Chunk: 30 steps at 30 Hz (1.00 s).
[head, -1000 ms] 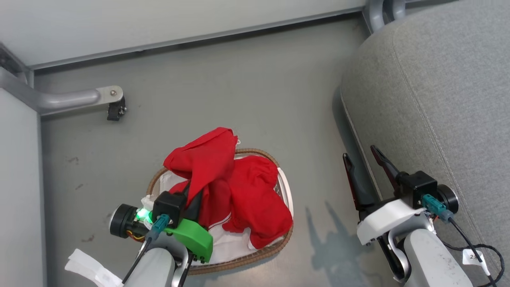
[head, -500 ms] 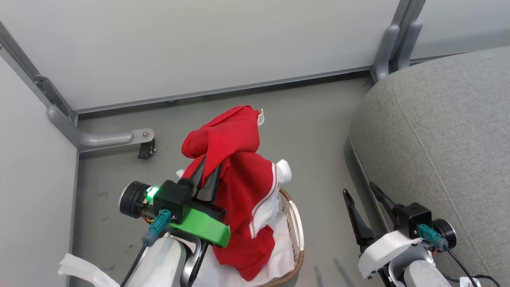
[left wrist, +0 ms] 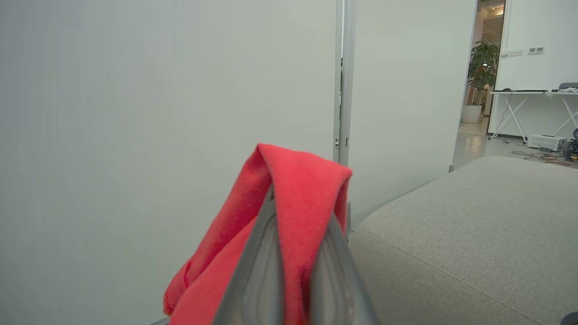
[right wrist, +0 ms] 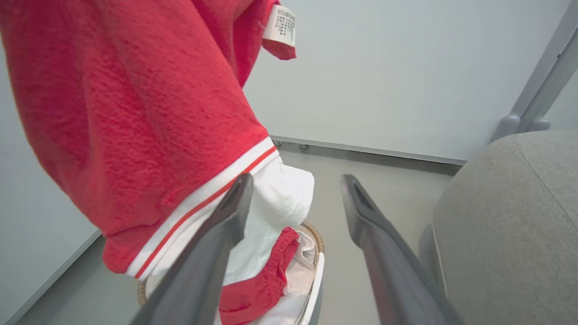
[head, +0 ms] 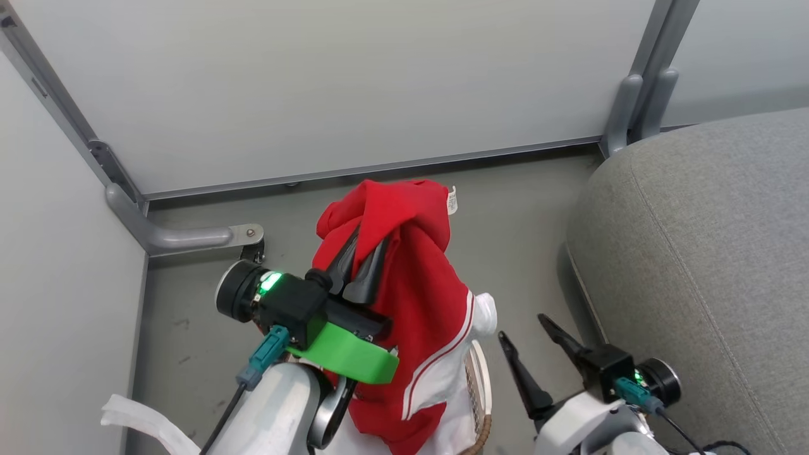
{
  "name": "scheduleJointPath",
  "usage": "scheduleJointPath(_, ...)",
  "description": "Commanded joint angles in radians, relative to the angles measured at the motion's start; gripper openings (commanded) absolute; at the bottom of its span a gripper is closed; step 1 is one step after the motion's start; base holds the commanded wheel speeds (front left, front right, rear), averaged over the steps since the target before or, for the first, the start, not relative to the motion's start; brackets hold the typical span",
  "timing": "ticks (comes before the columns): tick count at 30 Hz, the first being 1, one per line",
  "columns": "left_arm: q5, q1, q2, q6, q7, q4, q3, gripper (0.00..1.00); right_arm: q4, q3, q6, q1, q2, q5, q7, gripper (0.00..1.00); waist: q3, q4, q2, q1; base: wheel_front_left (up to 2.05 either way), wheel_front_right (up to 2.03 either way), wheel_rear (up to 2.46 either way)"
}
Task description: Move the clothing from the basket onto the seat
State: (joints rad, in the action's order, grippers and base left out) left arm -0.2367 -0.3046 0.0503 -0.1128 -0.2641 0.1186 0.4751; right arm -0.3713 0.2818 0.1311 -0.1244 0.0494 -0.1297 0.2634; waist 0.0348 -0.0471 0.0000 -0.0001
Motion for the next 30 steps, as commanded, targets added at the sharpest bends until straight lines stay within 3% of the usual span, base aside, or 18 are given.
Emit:
scheduleJointPath(1, -0.007, -0.021, 0.001, 0.008, -0.001, -0.007, 0.004, 0.0, 0.009, 0.029, -0.001, -0.029, 0.004, 0.013, 0.002, 1.0, 0.0, 0.007, 0.0, 0.0001, 0.0, 0.0, 0.0)
scheduleJointPath(12, -0.018, -0.014, 0.001, 0.008, -0.001, -0.021, 0.049, 0.0, 0.016, 0.292, -0.001, -0.255, 0.06, -0.045, 0.002, 1.0, 0.003, 0.041, 0.0, 0.0001, 0.0, 0.0, 0.0)
scheduleJointPath(18, -0.027, -0.015, 0.001, 0.01, -0.001, -0.029, 0.08, 0.0, -0.004, 0.306, -0.001, -0.326, 0.05, -0.025, 0.002, 1.0, 0.006, 0.06, 0.0, 0.0001, 0.0, 0.0, 0.0)
scheduleJointPath(26, -0.04, -0.035, 0.001, 0.011, -0.001, -0.041, 0.118, 0.0, -0.143, 0.36, -0.001, -0.354, 0.018, -0.034, 0.002, 0.97, 0.019, 0.088, 0.0, 0.0001, 0.0, 0.0, 0.0)
scheduleJointPath(27, -0.042, -0.035, 0.001, 0.011, -0.001, -0.042, 0.12, 0.0, -0.159, 0.365, -0.001, -0.356, 0.014, -0.04, 0.002, 0.82, 0.021, 0.091, 0.0, 0.0001, 0.0, 0.0, 0.0)
scheduleJointPath(29, -0.046, -0.036, 0.001, 0.014, -0.001, -0.043, 0.12, 0.0, -0.184, 0.374, -0.001, -0.356, 0.01, -0.053, 0.002, 0.19, 0.023, 0.096, 0.0, 0.0001, 0.0, 0.0, 0.0)
scheduleJointPath(30, -0.046, -0.035, 0.001, 0.016, -0.001, -0.042, 0.119, 0.0, -0.192, 0.379, -0.001, -0.355, 0.009, -0.057, 0.002, 0.0, 0.024, 0.097, 0.0, 0.0001, 0.0, 0.0, 0.0)
